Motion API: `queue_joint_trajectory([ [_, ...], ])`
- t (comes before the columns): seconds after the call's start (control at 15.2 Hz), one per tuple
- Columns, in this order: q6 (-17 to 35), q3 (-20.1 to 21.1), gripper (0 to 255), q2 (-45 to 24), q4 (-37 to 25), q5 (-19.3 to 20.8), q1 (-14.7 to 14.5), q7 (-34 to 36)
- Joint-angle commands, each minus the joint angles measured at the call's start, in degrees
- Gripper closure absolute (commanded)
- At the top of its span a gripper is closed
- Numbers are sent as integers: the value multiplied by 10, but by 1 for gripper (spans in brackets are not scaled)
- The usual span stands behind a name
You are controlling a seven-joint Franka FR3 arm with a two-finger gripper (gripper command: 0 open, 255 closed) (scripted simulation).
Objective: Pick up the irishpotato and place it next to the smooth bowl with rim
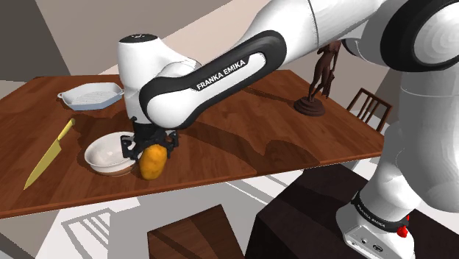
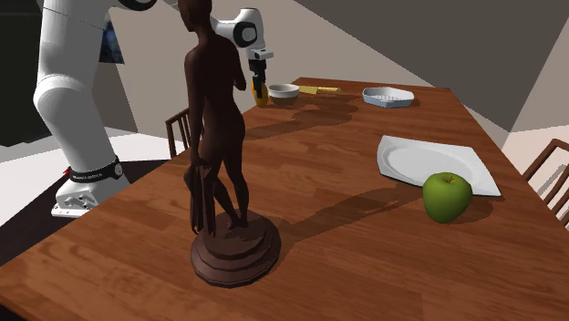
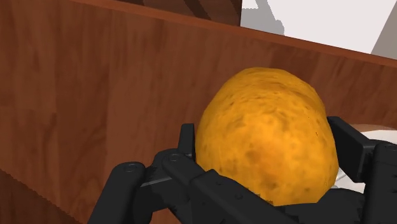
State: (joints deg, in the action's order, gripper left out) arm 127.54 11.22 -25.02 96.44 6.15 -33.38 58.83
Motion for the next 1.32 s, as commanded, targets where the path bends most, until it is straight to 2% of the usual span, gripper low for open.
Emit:
queue_joint_trajectory([
  [0.0, -2, -1, 255, -6, 8, 0, 2, -2],
  [0.07, -2, -1, 255, -6, 8, 0, 2, -2],
  [0.13, -1, -2, 0, -9, 6, 0, 2, -2],
  [0.46, -2, -1, 0, -6, 8, 0, 2, -2],
  [0.73, -58, 3, 0, 30, -13, -9, 5, -7],
  [1.25, -58, 3, 0, 30, -13, -9, 5, -7],
])
